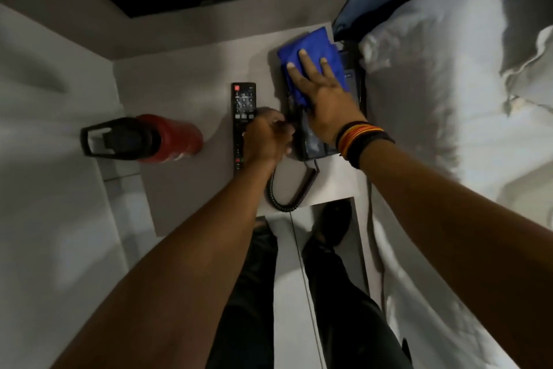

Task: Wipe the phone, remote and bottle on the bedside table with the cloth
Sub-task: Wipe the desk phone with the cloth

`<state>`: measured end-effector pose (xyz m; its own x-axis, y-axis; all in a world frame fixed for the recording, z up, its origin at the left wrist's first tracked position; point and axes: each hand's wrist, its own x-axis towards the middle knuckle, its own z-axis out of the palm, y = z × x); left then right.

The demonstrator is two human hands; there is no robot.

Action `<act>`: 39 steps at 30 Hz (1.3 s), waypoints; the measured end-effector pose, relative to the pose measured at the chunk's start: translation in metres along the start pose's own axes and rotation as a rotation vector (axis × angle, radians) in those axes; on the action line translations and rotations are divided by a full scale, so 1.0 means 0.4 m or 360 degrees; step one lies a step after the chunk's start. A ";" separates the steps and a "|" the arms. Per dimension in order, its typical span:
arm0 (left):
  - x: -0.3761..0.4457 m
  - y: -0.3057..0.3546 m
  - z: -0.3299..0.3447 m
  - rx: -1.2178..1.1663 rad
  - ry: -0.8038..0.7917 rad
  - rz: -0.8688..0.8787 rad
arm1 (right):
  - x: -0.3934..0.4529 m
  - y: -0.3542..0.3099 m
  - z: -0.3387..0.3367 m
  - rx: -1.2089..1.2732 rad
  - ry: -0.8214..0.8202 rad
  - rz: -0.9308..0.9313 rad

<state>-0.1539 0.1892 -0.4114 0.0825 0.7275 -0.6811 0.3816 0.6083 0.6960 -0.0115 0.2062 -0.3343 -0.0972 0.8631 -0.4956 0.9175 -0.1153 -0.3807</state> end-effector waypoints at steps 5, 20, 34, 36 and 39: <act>-0.003 0.008 0.003 0.0092 0.0129 -0.0005 | -0.073 0.015 0.037 -0.0128 0.0066 -0.0075; -0.050 0.015 0.013 0.0292 0.0408 0.0293 | -0.385 0.065 0.063 0.1197 0.0591 0.0835; -0.117 0.035 0.019 0.1766 0.0327 0.1152 | -0.112 0.125 0.057 -0.0100 0.0193 0.0203; -0.117 0.035 0.025 0.1787 0.0336 0.1119 | -0.212 0.113 0.104 -0.0066 0.0135 0.0242; -0.119 0.034 0.026 0.1771 0.0341 0.1116 | -0.309 0.098 0.136 0.0182 0.0000 0.0378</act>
<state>-0.1430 0.1594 -0.3720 0.4630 0.8757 -0.1372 0.8704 -0.4200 0.2569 0.0153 0.0681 -0.3304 0.1157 0.8054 -0.5813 0.8651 -0.3693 -0.3394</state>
